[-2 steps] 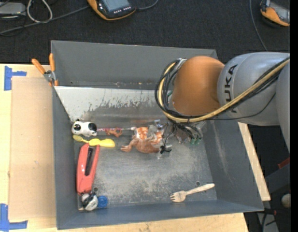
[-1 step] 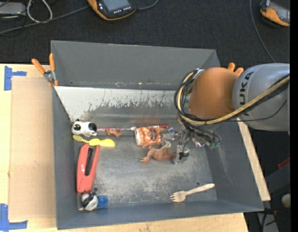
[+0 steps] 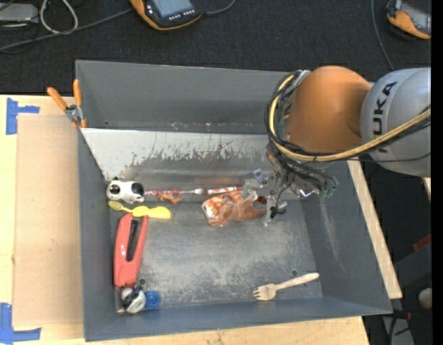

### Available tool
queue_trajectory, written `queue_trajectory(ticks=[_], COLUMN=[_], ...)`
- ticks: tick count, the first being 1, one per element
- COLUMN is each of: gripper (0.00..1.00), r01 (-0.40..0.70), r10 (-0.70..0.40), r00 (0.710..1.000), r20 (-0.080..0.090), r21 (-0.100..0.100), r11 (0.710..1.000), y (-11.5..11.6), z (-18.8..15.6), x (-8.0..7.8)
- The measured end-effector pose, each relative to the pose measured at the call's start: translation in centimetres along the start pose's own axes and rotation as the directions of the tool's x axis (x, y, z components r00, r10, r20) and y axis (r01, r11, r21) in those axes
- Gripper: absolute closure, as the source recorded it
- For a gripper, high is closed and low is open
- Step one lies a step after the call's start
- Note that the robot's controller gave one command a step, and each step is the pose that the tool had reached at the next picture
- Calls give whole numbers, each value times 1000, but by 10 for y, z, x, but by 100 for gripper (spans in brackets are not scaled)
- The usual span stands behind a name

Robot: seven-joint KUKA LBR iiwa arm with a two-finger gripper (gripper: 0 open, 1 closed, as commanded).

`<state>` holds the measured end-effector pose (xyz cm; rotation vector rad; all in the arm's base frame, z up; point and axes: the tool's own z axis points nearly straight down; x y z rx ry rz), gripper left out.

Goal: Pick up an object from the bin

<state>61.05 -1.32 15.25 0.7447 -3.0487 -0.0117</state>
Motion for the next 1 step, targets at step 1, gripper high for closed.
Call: queue_trajectory(ticks=[1], gripper=[100], r01=[44], r10=[-44], r00=[999], r20=[-7], r21=[1], r11=[999], y=[8], z=[-67], x=[13])
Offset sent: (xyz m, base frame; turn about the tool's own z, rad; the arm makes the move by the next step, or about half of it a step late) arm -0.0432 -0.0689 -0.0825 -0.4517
